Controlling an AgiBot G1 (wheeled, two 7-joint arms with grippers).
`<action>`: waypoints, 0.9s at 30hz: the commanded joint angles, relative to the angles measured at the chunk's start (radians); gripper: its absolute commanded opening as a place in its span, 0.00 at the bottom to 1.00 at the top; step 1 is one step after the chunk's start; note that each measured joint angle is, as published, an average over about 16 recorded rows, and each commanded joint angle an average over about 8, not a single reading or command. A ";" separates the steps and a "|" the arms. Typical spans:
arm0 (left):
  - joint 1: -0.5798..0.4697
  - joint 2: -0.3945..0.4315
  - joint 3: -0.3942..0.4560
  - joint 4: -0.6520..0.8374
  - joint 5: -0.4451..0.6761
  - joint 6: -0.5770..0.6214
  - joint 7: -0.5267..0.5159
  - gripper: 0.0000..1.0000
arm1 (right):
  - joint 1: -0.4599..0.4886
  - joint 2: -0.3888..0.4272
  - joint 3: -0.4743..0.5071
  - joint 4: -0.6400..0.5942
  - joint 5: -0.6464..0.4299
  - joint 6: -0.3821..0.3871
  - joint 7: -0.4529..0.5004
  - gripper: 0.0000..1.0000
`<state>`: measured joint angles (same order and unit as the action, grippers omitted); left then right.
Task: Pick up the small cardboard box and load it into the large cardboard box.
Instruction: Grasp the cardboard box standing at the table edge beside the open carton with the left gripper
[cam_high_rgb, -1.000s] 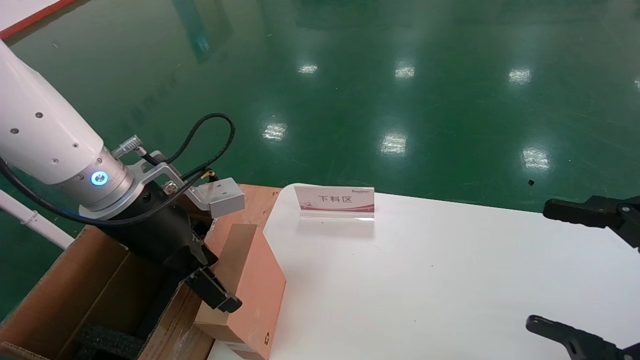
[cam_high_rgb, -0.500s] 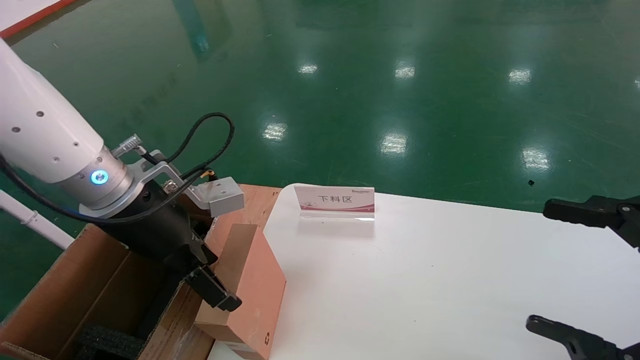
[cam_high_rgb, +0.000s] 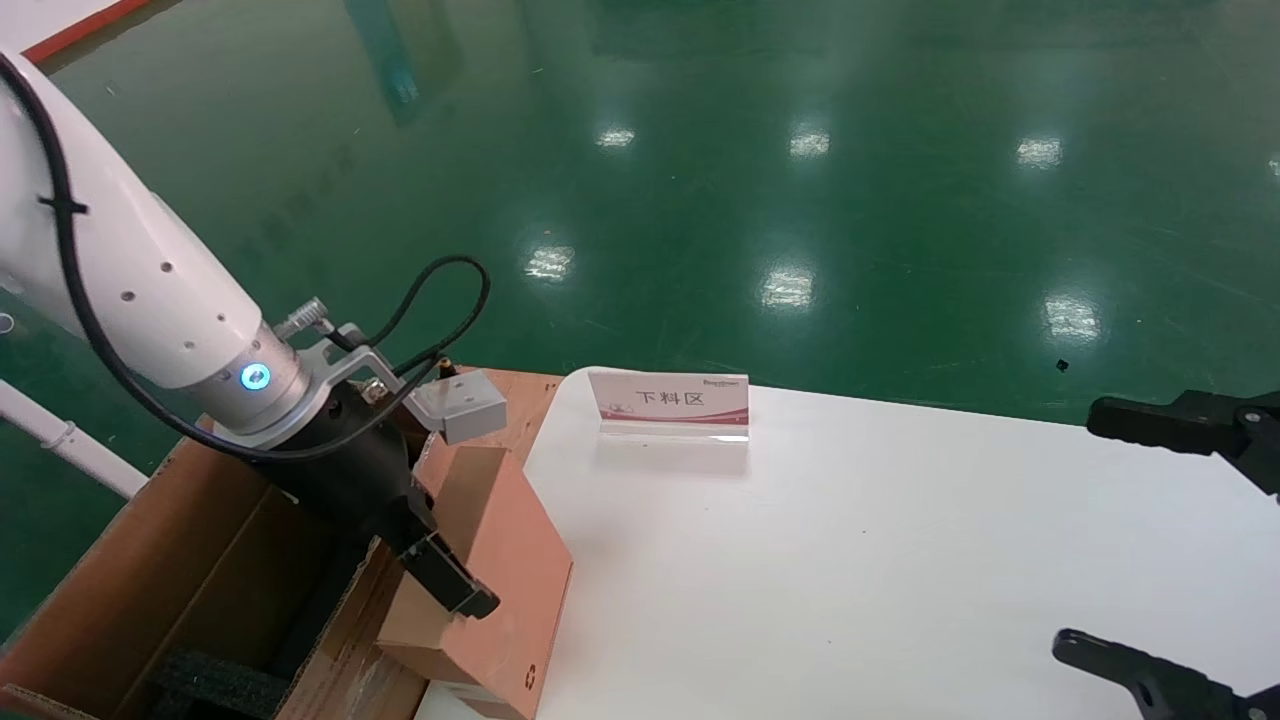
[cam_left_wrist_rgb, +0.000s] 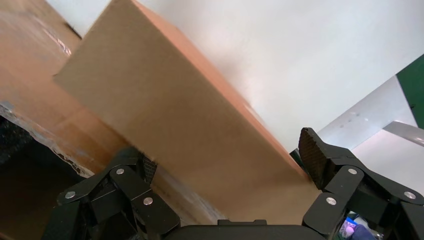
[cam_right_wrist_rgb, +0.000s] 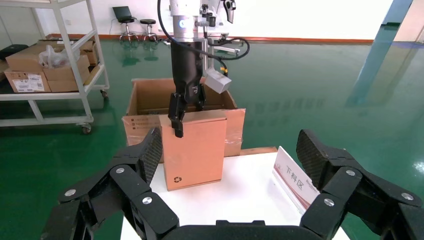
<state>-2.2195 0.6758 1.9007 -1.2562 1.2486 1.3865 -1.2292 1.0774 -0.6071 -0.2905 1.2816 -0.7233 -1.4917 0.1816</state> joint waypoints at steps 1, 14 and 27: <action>0.014 0.005 0.005 0.017 0.005 -0.006 0.011 1.00 | 0.000 0.000 0.000 0.000 0.000 0.000 0.000 1.00; 0.035 0.007 0.005 0.049 -0.002 -0.008 0.036 0.25 | 0.000 0.000 0.000 0.000 0.001 0.000 0.000 0.63; 0.029 0.008 0.007 0.043 0.002 -0.006 0.033 0.00 | 0.000 0.000 0.000 0.000 0.001 0.000 0.000 0.00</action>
<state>-2.1899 0.6838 1.9075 -1.2129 1.2501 1.3804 -1.1964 1.0773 -0.6069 -0.2908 1.2812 -0.7227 -1.4914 0.1813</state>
